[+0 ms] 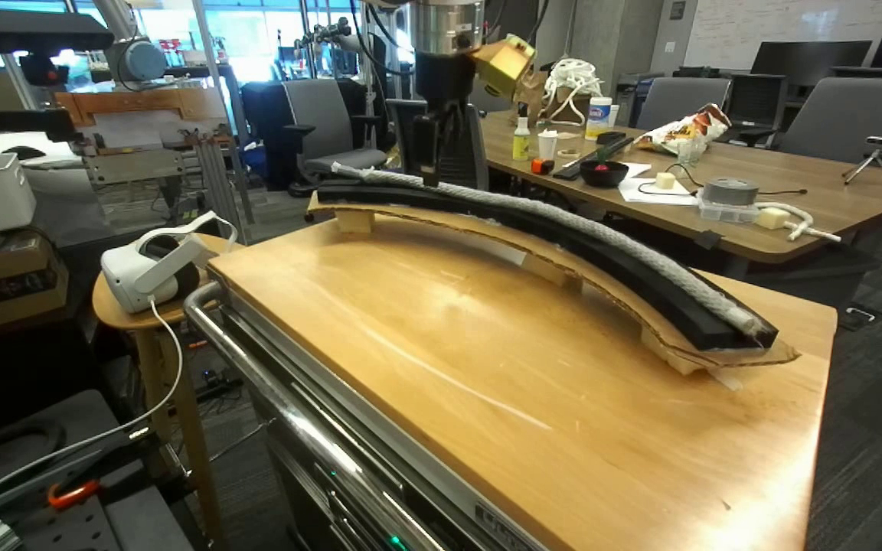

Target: Place the white rope on the curved black board

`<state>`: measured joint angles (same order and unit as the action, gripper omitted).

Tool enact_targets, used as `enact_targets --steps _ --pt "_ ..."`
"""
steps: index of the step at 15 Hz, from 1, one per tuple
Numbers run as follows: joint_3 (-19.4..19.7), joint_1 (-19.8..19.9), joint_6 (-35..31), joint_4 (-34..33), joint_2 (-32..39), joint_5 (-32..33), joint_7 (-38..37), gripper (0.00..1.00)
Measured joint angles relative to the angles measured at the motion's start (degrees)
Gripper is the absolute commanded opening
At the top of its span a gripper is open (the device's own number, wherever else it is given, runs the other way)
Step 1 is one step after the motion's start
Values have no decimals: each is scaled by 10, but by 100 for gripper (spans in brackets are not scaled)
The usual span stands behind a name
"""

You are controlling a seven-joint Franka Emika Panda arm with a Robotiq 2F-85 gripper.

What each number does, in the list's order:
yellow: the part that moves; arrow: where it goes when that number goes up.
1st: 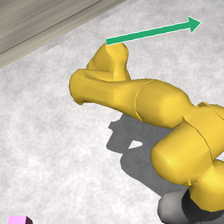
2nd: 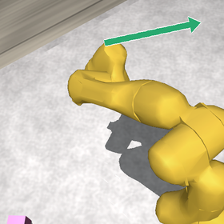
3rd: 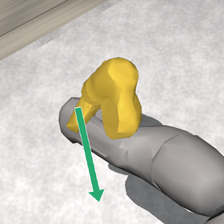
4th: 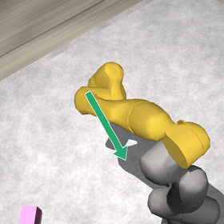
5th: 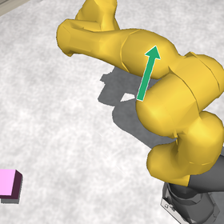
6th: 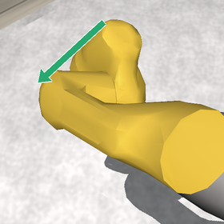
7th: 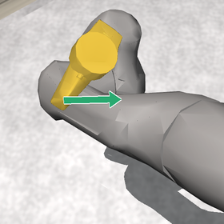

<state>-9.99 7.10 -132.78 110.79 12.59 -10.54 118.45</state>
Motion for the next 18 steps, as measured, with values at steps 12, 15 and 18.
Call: enact_targets --steps 12,15,18 --pt "46 -39 -20 -8 -8 23 -42 56" --pt "60 -32 -24 -2 -8 23 -51 34" --pt "57 -39 -24 -2 -8 27 -64 12"
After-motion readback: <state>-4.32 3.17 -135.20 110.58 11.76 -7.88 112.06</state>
